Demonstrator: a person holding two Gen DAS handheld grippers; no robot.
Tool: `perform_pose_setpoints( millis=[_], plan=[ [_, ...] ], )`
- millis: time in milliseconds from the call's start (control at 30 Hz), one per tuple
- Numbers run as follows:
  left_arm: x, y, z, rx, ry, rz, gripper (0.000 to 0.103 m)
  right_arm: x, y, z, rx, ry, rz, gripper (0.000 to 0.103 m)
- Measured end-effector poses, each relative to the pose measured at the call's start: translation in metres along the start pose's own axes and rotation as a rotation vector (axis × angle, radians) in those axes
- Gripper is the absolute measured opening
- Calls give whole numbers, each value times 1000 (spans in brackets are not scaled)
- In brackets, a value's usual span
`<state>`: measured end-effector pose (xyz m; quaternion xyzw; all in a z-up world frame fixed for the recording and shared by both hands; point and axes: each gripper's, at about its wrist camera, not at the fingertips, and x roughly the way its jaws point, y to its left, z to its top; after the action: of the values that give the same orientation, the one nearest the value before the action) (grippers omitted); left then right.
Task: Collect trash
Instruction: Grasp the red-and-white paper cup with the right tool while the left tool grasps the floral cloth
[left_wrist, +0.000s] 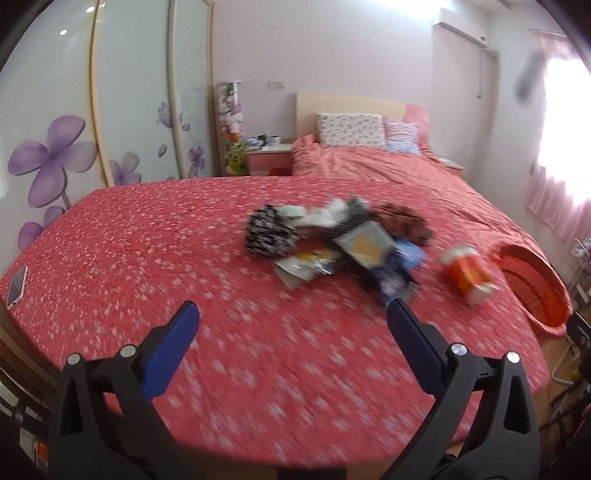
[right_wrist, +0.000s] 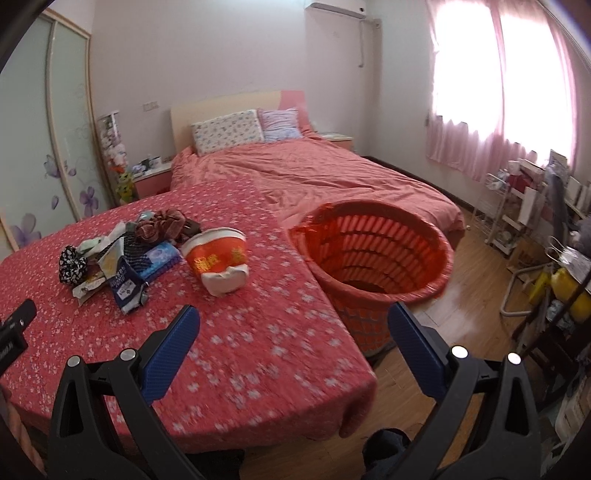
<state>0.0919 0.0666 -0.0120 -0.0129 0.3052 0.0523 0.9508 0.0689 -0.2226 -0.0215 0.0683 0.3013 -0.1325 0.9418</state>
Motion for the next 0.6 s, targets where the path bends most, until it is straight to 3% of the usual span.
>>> perform_pose_setpoints(
  millis=[200,433,600],
  plan=[
    [62,33,39,-17,33,32,94,49,28,26,-38,24,50,100],
    [132,44,58,-21,123,16,93,124,45,38,-35,204,150,100],
    [171,48,59,-36,200,-2,82,144,54,36,-46,266,165,96]
  ],
)
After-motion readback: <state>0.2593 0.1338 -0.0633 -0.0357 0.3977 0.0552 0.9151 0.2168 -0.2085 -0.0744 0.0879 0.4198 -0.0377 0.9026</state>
